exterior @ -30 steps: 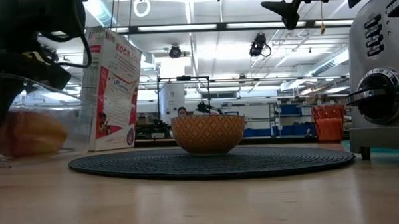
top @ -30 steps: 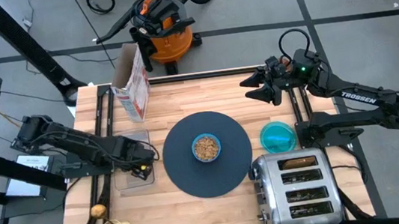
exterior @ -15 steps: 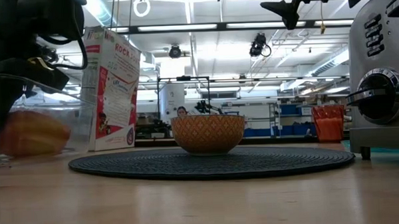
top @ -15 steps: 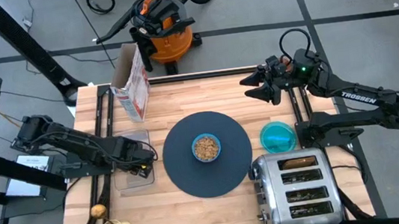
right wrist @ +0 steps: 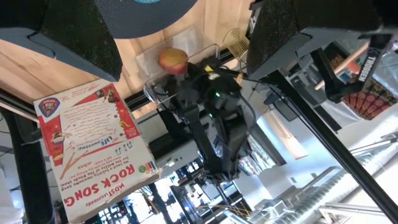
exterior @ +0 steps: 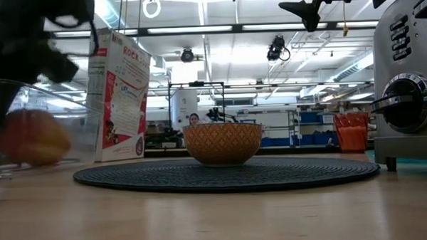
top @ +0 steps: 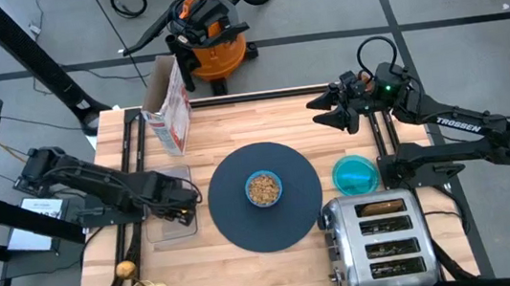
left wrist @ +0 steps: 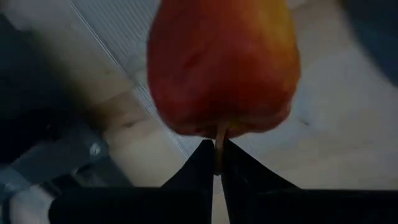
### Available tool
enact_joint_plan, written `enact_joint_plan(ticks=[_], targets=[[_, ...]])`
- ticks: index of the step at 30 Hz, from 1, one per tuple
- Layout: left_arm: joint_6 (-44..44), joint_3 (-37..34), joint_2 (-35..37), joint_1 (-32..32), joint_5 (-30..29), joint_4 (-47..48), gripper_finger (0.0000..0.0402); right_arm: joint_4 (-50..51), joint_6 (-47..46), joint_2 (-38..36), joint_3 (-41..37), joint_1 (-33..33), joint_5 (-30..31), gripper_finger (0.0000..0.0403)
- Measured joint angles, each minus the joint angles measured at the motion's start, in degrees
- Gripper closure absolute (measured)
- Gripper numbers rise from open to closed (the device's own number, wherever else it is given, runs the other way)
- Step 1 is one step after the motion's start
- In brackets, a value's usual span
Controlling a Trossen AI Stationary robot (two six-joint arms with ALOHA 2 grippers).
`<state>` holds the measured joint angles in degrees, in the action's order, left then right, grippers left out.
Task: Arrange a breakfast setting
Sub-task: Put the apple on the blue tablemat to the top left of the blue bowl
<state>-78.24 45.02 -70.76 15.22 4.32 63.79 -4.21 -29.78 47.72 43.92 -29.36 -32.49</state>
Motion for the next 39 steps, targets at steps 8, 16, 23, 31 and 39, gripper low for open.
enact_joint_plan(ticks=[8,16,23,31,39], targets=[[1.82,23.82,0.31,-0.05,2.26,18.97,0.0383,0.0,0.26,0.0,0.0,0.0,-0.02,0.0055],[0.51,40.2,-0.58,-5.69,-5.2,20.3,0.0383,-0.07,0.42,0.0,0.0,-0.01,1.88,0.0055],[5.64,38.67,-6.37,-13.32,-3.36,19.96,0.0383,-0.14,-0.14,0.0,0.0,0.0,2.43,0.0055],[15.63,33.94,-16.05,-20.24,6.32,13.3,0.0383,-0.23,-1.32,0.0,0.0,0.04,2.43,0.0055],[22.58,33.28,-23.12,-26.55,13.98,6.08,0.0383,-0.24,-1.55,0.0,0.0,0.15,2.43,0.0055]])
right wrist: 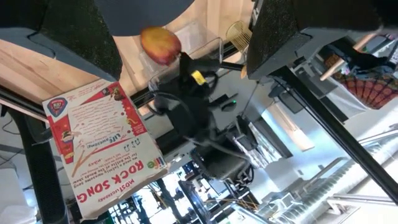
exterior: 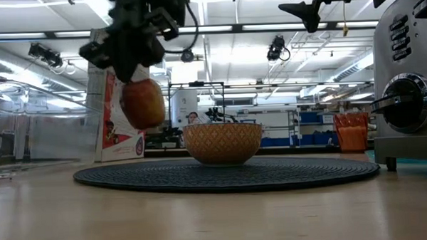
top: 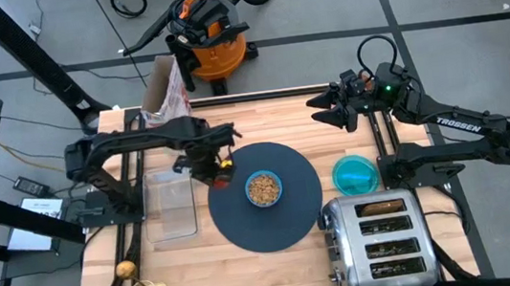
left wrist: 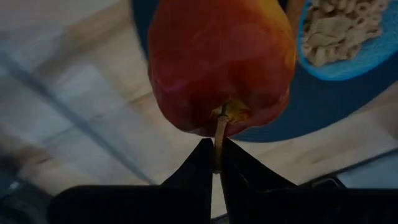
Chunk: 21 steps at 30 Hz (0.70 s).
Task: Arrange a breakfast setting
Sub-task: Put the apple on the blue tablemat to the top left of the blue bowl
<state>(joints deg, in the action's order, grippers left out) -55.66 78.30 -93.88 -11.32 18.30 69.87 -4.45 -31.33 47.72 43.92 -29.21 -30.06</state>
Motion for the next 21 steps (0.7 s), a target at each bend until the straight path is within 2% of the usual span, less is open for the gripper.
enact_joint_plan(ticks=[10,21], targets=[[3.88,-0.01,-7.67,-5.11,2.53,-2.64,0.0382,0.01,0.33,0.0,0.0,0.0,0.0,0.0055],[4.62,-0.02,-10.85,-8.25,4.06,-6.04,0.0378,0.24,0.45,0.0,0.0,0.01,-0.02,0.0055]])
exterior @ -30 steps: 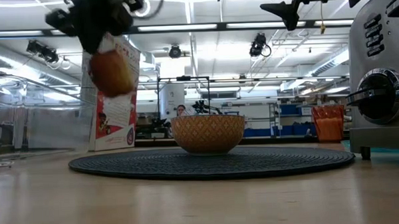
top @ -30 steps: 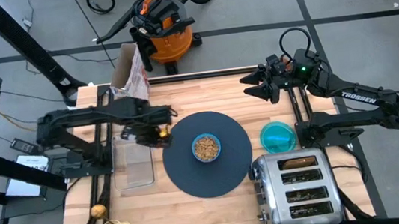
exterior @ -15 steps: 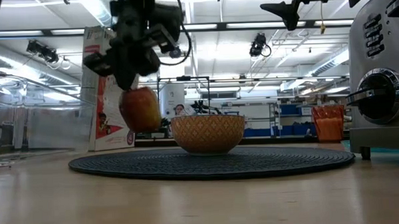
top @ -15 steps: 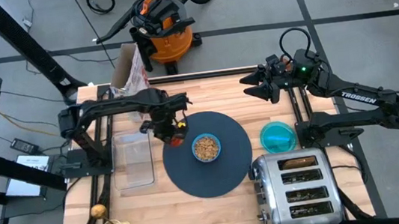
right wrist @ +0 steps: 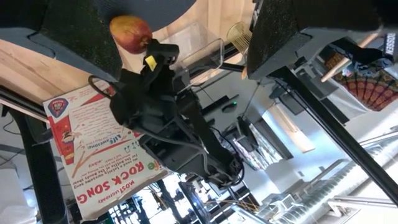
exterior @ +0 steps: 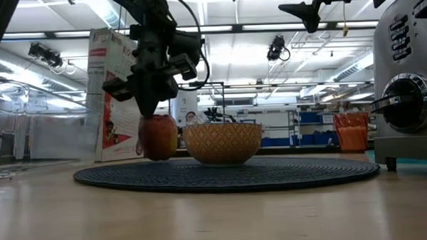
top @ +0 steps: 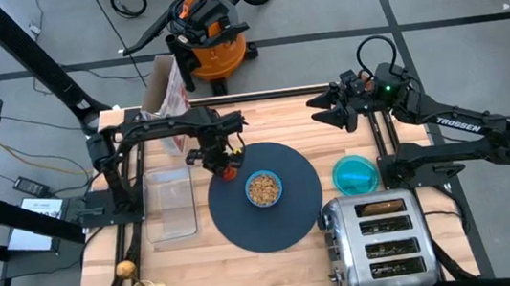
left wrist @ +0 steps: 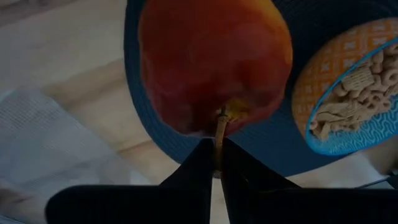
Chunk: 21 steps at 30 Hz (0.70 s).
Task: Arrange a breakfast setting
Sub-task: Put the apple on the blue tablemat to the top left of the blue bowl
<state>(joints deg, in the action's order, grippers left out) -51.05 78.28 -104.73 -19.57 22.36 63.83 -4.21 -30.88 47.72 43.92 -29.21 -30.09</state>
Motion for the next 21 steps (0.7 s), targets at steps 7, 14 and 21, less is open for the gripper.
enact_joint_plan(ticks=[7,14,21], targets=[[-0.58,0.35,0.06,0.35,1.91,0.52,0.0377,0.13,-0.41,0.0,0.0,-0.01,-0.44,0.0055],[-0.13,0.42,0.06,0.39,2.77,0.7,0.0377,0.15,-0.4,-0.02,0.0,0.0,-0.63,0.0055],[0.89,0.42,0.06,0.35,3.08,0.73,0.0377,0.09,-0.43,-0.02,0.0,0.02,-0.63,0.0055]])
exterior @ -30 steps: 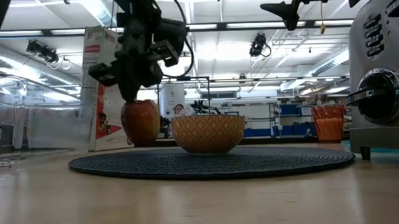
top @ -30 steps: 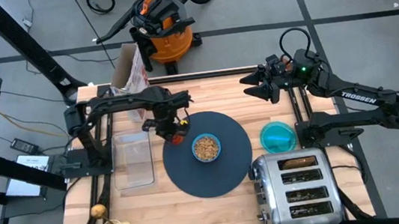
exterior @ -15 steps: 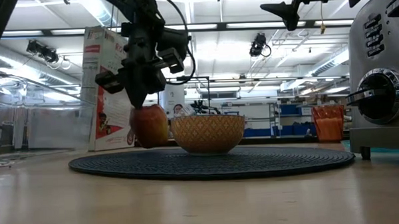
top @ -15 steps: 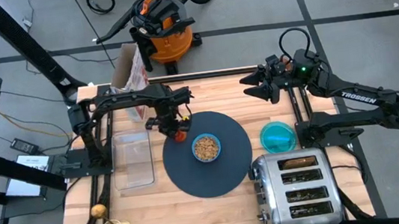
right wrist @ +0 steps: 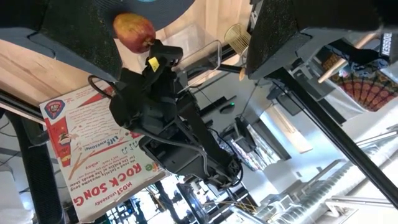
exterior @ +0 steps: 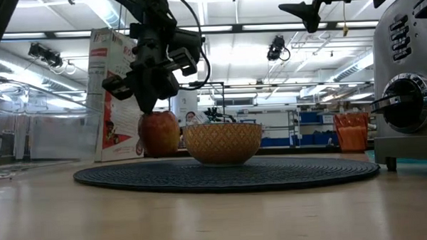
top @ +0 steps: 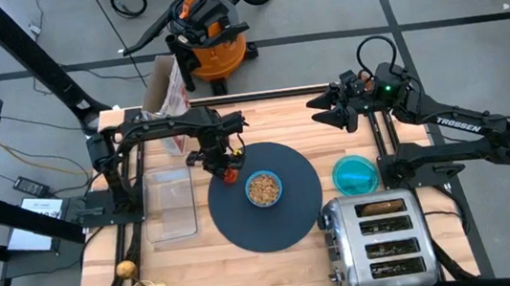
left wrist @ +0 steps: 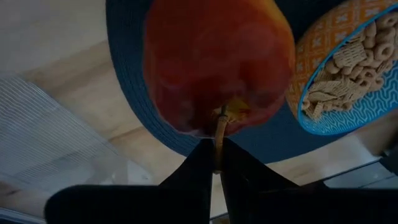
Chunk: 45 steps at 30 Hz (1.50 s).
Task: Arrange a breakfast setting
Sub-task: Put the apple on the blue tablemat to the top left of the blue bowl, then put the brown glass on the tablemat to the top right of the blue bowl
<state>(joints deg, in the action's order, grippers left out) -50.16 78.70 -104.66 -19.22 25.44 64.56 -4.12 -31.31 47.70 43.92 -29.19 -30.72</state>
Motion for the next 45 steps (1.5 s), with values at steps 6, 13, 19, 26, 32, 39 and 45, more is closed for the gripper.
enact_joint_plan(ticks=[6,13,19,26,32,39,45], targets=[[-1.79,0.03,-0.72,-0.14,-0.92,-0.28,0.0377,-0.09,-0.02,0.0,0.0,-0.02,0.0,0.0055],[-0.52,0.02,-1.55,-0.22,-0.98,-0.88,0.0376,-0.11,-0.02,0.02,0.0,-0.01,0.0,0.0055],[0.2,0.02,-1.55,-0.22,-2.02,-1.41,0.0375,-0.11,-0.02,0.0,0.0,0.0,0.0,0.0055],[2.02,0.02,-1.55,-0.2,-2.66,-2.06,0.0332,-0.11,0.05,0.0,0.0,0.0,0.01,0.0055],[2.94,0.02,-1.55,-0.22,-3.53,-3.05,0.029,-0.11,0.28,0.02,0.0,0.0,0.04,0.0055],[4.42,0.02,-1.48,-0.22,-3.13,-3.49,0.0271,-0.07,0.02,0.0,0.0,-0.01,0.13,0.0055],[7.25,0.0,2.33,0.22,-2.09,-0.19,0.0271,18.6,5.2,0.82,5.75,-0.15,10.91,0.0055]])
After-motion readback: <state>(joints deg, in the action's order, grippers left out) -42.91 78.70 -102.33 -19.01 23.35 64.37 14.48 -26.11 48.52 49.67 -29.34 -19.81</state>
